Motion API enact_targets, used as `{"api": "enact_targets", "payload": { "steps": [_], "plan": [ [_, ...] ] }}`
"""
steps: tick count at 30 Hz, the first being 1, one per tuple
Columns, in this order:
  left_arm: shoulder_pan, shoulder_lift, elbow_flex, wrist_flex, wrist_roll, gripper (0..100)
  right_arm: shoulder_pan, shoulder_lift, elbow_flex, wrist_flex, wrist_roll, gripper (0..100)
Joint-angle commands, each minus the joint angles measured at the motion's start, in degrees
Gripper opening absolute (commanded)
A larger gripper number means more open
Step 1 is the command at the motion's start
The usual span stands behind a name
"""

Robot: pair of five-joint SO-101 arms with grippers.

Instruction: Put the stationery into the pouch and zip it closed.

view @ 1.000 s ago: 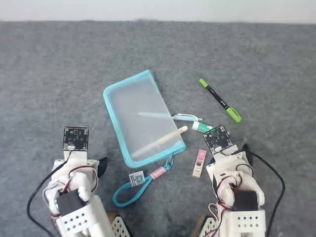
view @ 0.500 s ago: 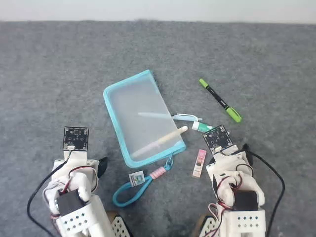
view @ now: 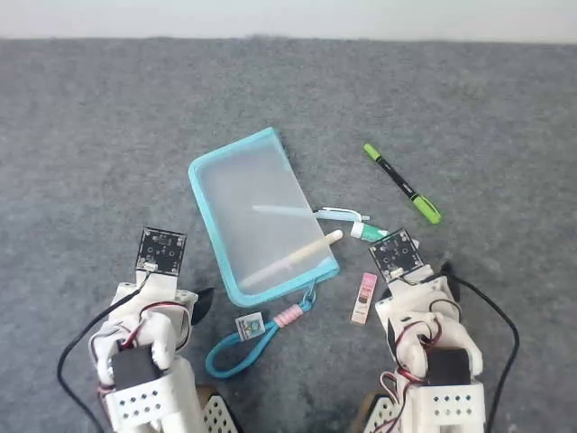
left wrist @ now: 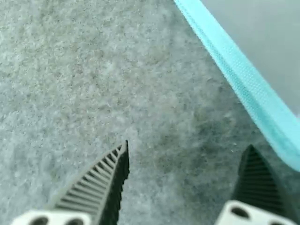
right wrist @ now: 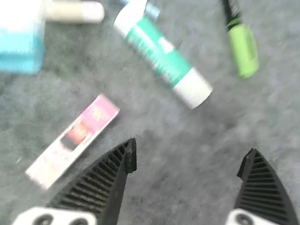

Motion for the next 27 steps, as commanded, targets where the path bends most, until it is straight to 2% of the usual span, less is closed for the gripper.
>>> {"api": "enact_targets", "payload": {
  "steps": [1, 4, 8, 13, 21, 27],
  "plan": [
    [0.3, -1.0, -0.5, -5.2, -0.4, 35, 1.5, -1.1, 1.1, -8.4, 0.6, 34.8],
    [0.4, -0.9, -0.5, -8.4, -0.4, 35, 3.6, -1.0, 1.0, -13.8, 0.7, 34.8],
    [0.5, -0.7, -0.5, -8.8, -0.4, 35, 6.2, -1.0, 1.1, -14.7, 0.8, 34.8],
    [0.3, -0.6, -0.5, -8.9, -0.4, 35, 6.6, -1.0, -0.4, -14.8, 6.7, 34.7],
    [0.5, -0.6, -0.5, -8.8, -0.4, 35, 6.3, -0.7, -11.8, -10.0, 3.4, 34.6],
    [0.5, -0.6, -0.5, -8.8, -0.4, 35, -0.7, 10.2, -21.4, -6.5, 3.4, 34.6]
  ]
}}
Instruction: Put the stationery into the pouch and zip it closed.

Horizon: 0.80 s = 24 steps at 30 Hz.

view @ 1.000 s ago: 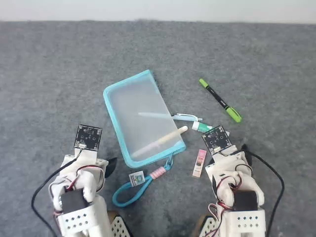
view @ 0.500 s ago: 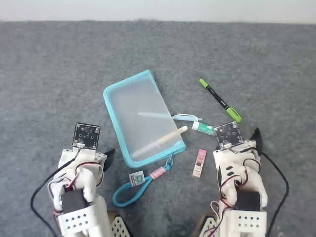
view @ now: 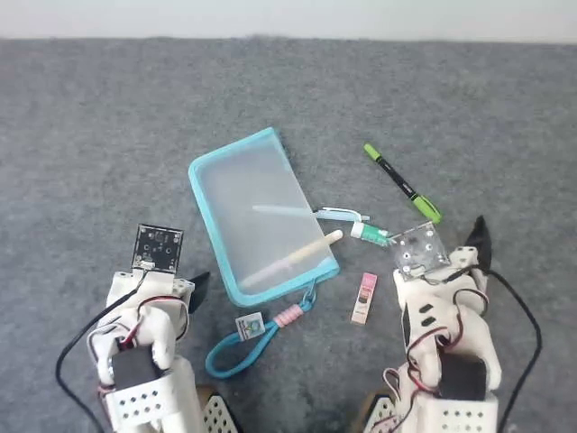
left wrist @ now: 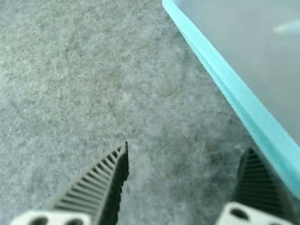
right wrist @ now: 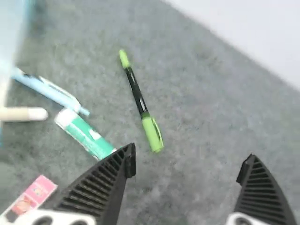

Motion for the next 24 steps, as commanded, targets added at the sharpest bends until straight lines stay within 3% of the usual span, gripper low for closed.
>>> {"api": "enact_targets", "payload": {
  "steps": [1, 8, 11, 16, 24],
  "plan": [
    [0.3, -0.6, -0.5, -1.8, -0.4, 35, -5.8, 11.5, -8.5, 1.7, -1.1, 34.6],
    [0.3, -0.6, -0.5, -1.8, -0.4, 35, -24.3, 43.9, -22.0, 1.9, -4.7, 34.3],
    [0.3, -0.6, -0.5, -1.8, -0.4, 35, -29.3, 55.7, -25.8, 0.9, -5.9, 29.6],
    [0.3, -0.6, -0.5, -1.8, -0.4, 35, -31.2, 69.1, -31.5, -2.2, -6.2, 20.6],
    [0.3, -0.6, -0.5, -1.9, -0.4, 35, -31.2, 79.1, -36.8, -4.7, -6.2, 23.7]
  ]
}}
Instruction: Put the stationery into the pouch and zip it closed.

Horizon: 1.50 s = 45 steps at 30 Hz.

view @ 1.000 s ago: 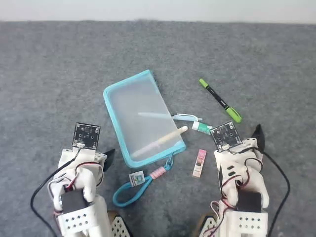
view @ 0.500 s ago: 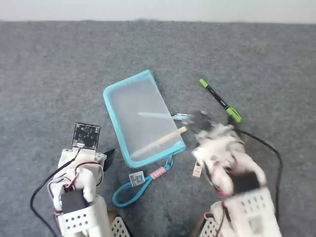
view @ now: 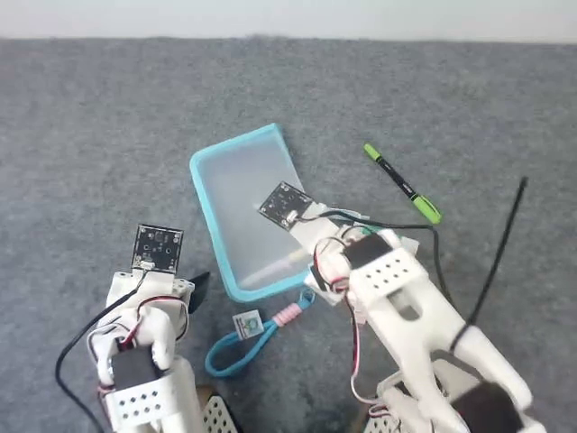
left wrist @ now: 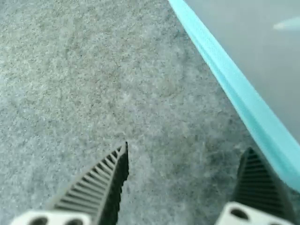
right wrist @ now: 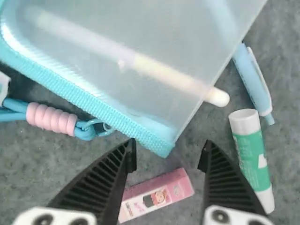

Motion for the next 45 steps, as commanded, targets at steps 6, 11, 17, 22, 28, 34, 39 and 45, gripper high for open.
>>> {"api": "enact_targets", "payload": {
  "steps": [6, 11, 17, 22, 28, 34, 39, 45],
  "plan": [
    [0.3, -0.6, -0.5, -2.0, -0.4, 35, 0.0, 10.9, -13.1, -3.7, -1.7, 23.8],
    [0.3, -0.6, -0.5, -1.9, -0.4, 35, 5.0, 19.8, -23.6, -3.6, -3.9, 23.8],
    [0.3, -0.6, -0.5, -1.9, -0.4, 35, 10.9, 30.1, -35.3, -3.2, -4.0, 23.8],
    [0.3, -0.6, -0.5, -1.9, -0.4, 35, 11.5, 31.0, -42.2, 3.5, -9.6, 24.8],
    [0.3, -0.6, -0.5, -1.9, -0.4, 35, 5.0, 25.9, -43.3, 13.4, -18.8, 30.3],
    [0.3, -0.6, -0.5, -1.9, -0.4, 35, -1.1, 27.6, -42.2, 15.9, -19.5, 23.1],
    [0.3, -0.6, -0.5, -1.9, -0.4, 35, -1.4, 31.8, -40.7, 15.8, -23.2, 19.6],
    [0.3, -0.6, -0.5, -2.0, -0.4, 35, -1.3, 33.3, -37.2, 15.8, -23.7, 23.3]
  ]
}}
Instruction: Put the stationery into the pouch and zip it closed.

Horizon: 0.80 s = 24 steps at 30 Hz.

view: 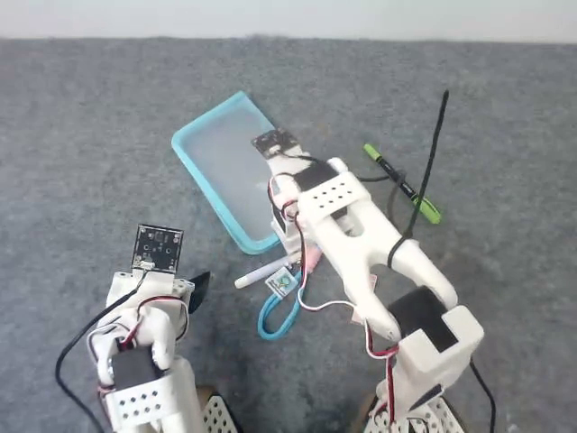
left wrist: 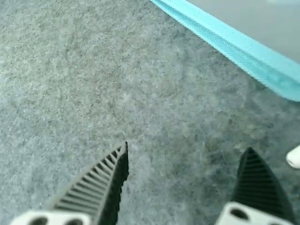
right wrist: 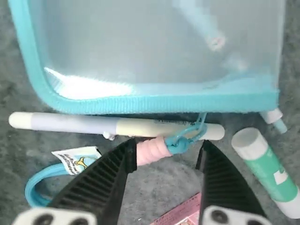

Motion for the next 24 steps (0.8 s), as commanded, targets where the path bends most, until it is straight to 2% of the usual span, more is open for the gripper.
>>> {"api": "enact_targets", "payload": {
  "steps": [1, 10, 15, 22, 24],
  "plan": [
    [0.3, -0.6, -0.5, -2.0, -0.4, 35, 0.0, -0.7, 1.3, 0.3, -1.1, 23.2],
    [0.3, -0.6, -0.5, -2.1, -0.4, 35, -0.3, -0.3, 6.9, -3.1, -1.4, 23.1],
    [0.3, -0.6, -0.5, -2.0, -0.4, 35, 0.0, 0.0, 7.6, -4.7, -7.2, 23.0],
    [0.3, -0.6, -0.5, -2.0, -0.4, 35, 1.1, 5.5, 5.9, -4.5, -8.8, 22.9],
    [0.3, -0.6, -0.5, -2.0, -0.4, 35, 3.1, 6.8, 4.1, -3.6, -11.8, 19.3]
  ]
}}
